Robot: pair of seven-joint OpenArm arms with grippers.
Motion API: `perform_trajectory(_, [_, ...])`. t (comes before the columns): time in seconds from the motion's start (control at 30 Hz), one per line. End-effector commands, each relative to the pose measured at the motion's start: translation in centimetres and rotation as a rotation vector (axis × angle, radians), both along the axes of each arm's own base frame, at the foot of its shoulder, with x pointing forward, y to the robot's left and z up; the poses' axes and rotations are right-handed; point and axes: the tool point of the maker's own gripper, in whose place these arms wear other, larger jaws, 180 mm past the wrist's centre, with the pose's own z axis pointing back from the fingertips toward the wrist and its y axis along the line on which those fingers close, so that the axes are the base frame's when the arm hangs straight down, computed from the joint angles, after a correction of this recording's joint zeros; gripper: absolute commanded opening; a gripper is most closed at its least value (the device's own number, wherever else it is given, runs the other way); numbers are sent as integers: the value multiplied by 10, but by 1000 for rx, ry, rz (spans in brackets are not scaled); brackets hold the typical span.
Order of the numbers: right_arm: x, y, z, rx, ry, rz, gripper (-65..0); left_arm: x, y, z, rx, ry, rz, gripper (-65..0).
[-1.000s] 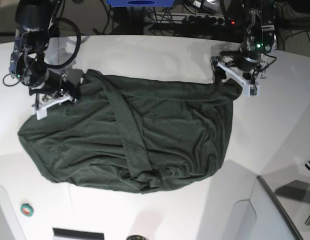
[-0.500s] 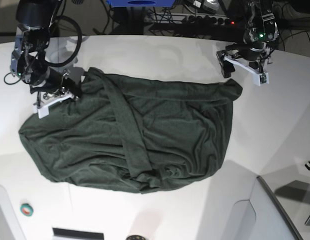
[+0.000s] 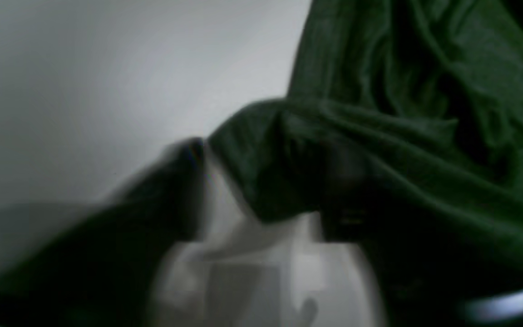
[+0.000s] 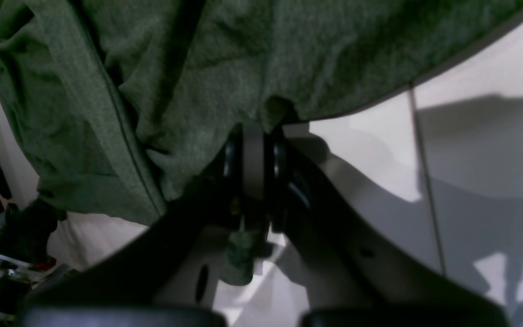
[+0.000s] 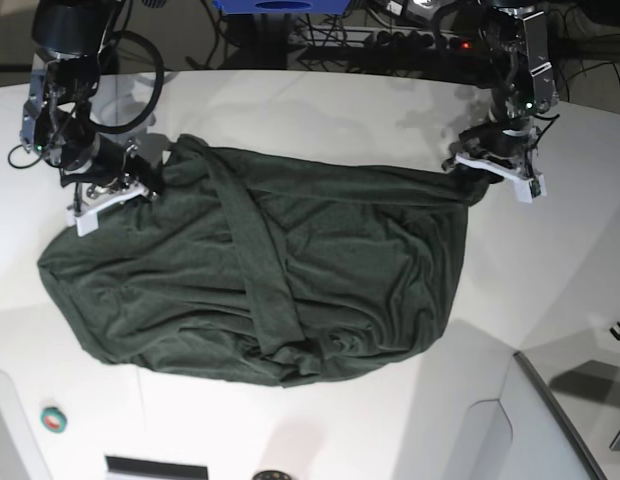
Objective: Layout the t-shirt on the table in an organized manner, then fold the t-shirt properly
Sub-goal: 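Regrasp the shirt edge with the left gripper and pull it taut, then hold the shirt edge with both grippers and stretch it apart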
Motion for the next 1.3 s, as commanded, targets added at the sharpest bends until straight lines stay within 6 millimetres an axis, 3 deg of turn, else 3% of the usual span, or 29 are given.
perform_trajectory(0.0, [-11, -4, -6, -29, 51, 26, -642, -22, -6, -17, -27, 109, -12, -512])
perform_trajectory(0.07, [-11, -4, -6, -29, 51, 26, -642, -19, -2, -13, -17, 96, -8, -650])
perform_trajectory(0.2, [-10, -4, -6, -30, 48, 26, -642, -13, 26, 2, 56, 82, -35, -650])
perform_trajectory(0.33, [-10, -4, -5, -30, 48, 27, -642, 1, 58, 30, 196, 58, -96, -650])
perform_trajectory(0.43, [-14, -2, -6, -22, 68, 42, -642, 13, 67, 50, 356, 58, -205, -650])
perform_trajectory(0.5, [-12, 1, 0, -18, 70, 66, -642, 14, 62, 54, 449, 76, -298, -650])
perform_trajectory(0.6, [-10, 6, 16, -27, 54, 112, -642, 22, 37, 59, 528, 68, -433, -650])
perform_trajectory(0.73, [-17, 10, 30, -31, 56, 139, -642, 17, 26, 63, 574, 70, -487, -650])
perform_trajectory(0.97, [-41, 9, 29, -42, 95, 161, -642, -19, 28, 48, 593, 152, -527, -650])
perform_trajectory(1.27, [-42, 9, 29, -42, 98, 163, -642, -47, 38, 30, 568, 301, -509, -650])
